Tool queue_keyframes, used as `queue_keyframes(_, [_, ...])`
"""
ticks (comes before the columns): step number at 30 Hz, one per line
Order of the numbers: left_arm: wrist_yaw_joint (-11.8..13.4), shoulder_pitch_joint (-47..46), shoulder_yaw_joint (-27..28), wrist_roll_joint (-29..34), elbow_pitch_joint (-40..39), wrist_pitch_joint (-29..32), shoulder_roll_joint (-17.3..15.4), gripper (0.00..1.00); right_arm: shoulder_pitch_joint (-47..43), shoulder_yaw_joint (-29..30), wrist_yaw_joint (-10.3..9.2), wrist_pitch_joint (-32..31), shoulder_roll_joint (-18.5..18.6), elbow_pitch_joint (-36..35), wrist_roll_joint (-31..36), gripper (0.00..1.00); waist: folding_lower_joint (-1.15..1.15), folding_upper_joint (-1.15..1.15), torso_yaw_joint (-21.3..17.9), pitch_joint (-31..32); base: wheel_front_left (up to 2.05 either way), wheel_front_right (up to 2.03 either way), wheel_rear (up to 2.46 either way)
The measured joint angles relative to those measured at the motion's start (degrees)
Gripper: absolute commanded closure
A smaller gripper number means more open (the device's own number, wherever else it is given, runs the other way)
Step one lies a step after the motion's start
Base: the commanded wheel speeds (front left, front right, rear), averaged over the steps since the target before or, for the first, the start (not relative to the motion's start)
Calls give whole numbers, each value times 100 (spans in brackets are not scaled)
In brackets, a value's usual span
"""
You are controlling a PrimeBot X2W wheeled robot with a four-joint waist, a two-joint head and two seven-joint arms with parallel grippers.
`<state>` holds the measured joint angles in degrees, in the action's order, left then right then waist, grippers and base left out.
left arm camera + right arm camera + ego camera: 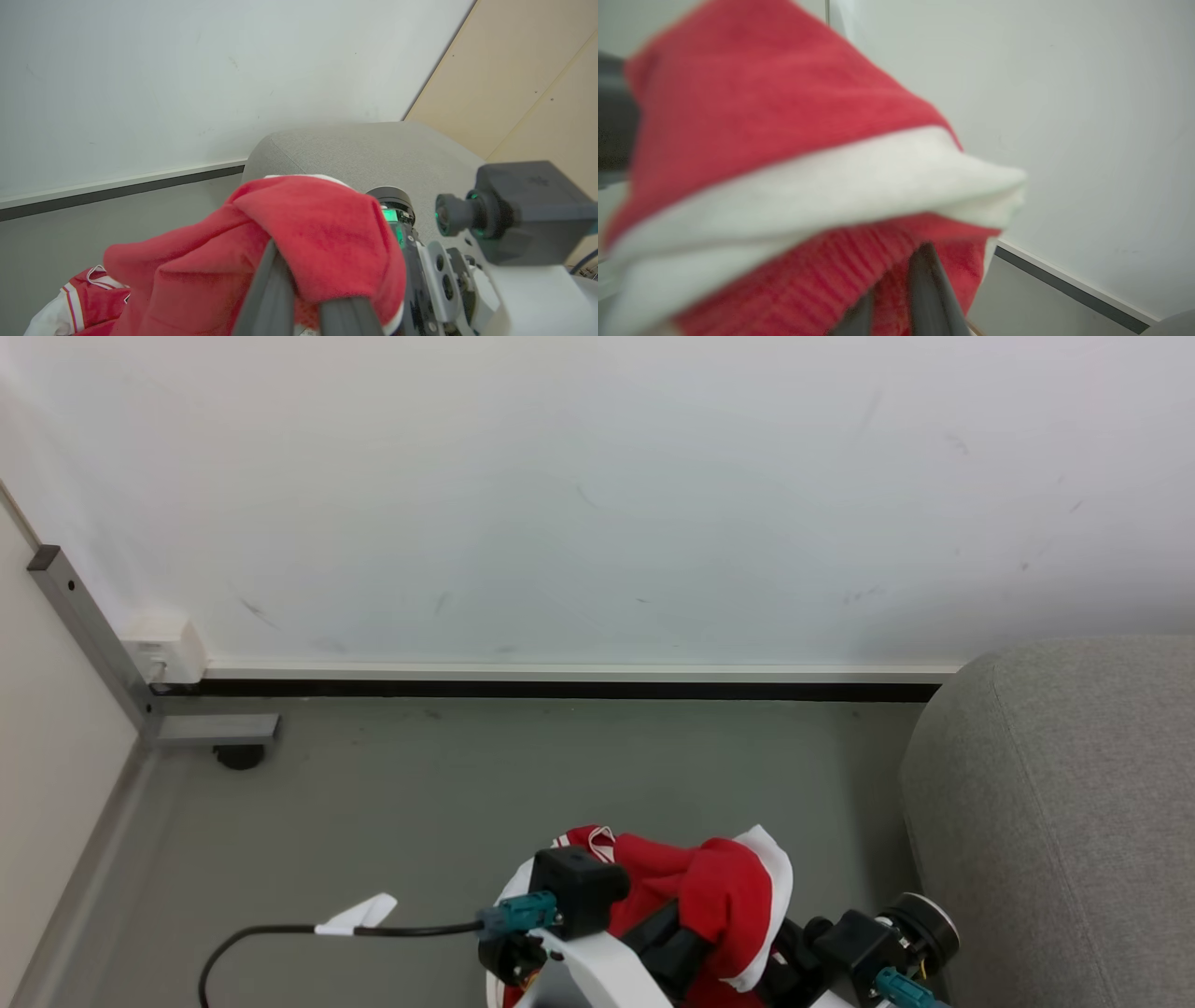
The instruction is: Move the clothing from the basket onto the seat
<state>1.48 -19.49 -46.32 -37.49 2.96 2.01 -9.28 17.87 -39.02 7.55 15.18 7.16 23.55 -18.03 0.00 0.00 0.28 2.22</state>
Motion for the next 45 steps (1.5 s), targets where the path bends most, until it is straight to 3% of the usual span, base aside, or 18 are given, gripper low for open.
queue_keyframes(5, [10,1,11,-26,-27,9,-32,100,30,-25,0,0,-5,1,-147,100,0,0,0,0,0,0,0])
queue_keyframes(6, [20,1,25,-26,-26,-2,-42,94,30,-7,0,-1,-5,-13,-160,100,0,0,-3,-3,0,0,0])
queue_keyframes(7, [36,1,41,-26,-23,-7,-57,83,30,16,0,-1,-3,-35,-162,100,0,0,-5,-8,0,0,0])
queue_keyframes(8, [58,2,57,-25,-15,-19,-73,58,30,51,0,-1,1,-53,-163,100,0,0,-7,-12,0,0,0])
queue_keyframes(9, [78,2,77,-24,-8,-59,-86,41,30,82,0,-1,9,-80,-163,100,0,0,-10,-14,0,0,0])
queue_keyframes(10, [88,3,93,-16,-2,-71,-103,0,28,116,0,-1,16,-103,-163,100,0,0,-13,-18,0,0,0])
queue_keyframes(22, [136,126,97,282,261,-520,-470,0,-154,749,0,-1,218,-274,-144,100,0,0,6,-23,0,0,0])
queue_keyframes(30, [157,138,83,322,302,-648,-459,0,-278,983,0,-1,300,-377,-54,100,0,0,-117,-26,0,0,0])
queue_keyframes(37, [160,114,-3,460,293,-771,-445,0,-315,1166,0,-1,348,-505,31,100,0,0,-486,-97,0,0,0])
queue_keyframes(45, [94,105,-219,579,320,-1062,-298,0,-586,1478,0,-1,449,-726,92,100,0,0,-1223,-209,0,0,0])
